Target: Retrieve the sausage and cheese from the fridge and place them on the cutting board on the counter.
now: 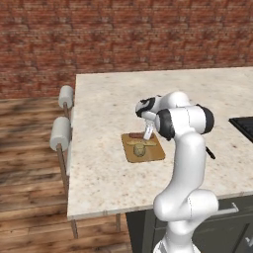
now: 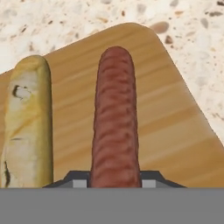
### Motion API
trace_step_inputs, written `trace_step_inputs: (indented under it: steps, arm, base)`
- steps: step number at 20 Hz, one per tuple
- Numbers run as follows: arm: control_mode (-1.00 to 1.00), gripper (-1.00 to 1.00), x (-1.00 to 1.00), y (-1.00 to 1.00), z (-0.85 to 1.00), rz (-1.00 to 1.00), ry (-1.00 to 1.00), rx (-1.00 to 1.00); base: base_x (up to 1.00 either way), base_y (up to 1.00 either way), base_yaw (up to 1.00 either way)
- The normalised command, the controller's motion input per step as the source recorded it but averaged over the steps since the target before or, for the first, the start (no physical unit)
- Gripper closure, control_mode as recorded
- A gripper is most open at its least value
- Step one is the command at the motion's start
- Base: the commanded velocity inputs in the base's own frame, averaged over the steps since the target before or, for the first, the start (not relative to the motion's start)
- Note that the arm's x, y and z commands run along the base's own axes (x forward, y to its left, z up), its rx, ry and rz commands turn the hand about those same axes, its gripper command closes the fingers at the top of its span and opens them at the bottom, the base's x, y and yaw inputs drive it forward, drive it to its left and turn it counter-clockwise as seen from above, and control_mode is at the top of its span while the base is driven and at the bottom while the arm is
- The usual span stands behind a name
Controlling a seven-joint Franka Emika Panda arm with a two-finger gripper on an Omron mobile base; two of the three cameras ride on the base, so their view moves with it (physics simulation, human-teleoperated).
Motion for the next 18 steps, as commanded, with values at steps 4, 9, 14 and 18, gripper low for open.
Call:
trace_step_inputs:
  steps: [4, 9, 14, 18]
  arm:
    - [-1.0, 1.0, -0.11, 0.0, -0.19, 0.0, 0.0, 0.0]
    - [-1.0, -1.0, 0.0, 0.0, -0.24, 0.0, 0.0, 0.0]
    - [-1.0, -1.0, -0.06, 0.0, -0.04, 0.0, 0.0, 0.0]
    - [-1.0, -1.0, -0.31, 0.0, 0.06, 0.0, 0.0, 0.0]
  base:
    - [0.0, 0.0, 0.0]
    - [0.0, 0.0, 0.0]
    - [0.0, 0.0, 0.0]
    - [0.0, 0.0, 0.0]
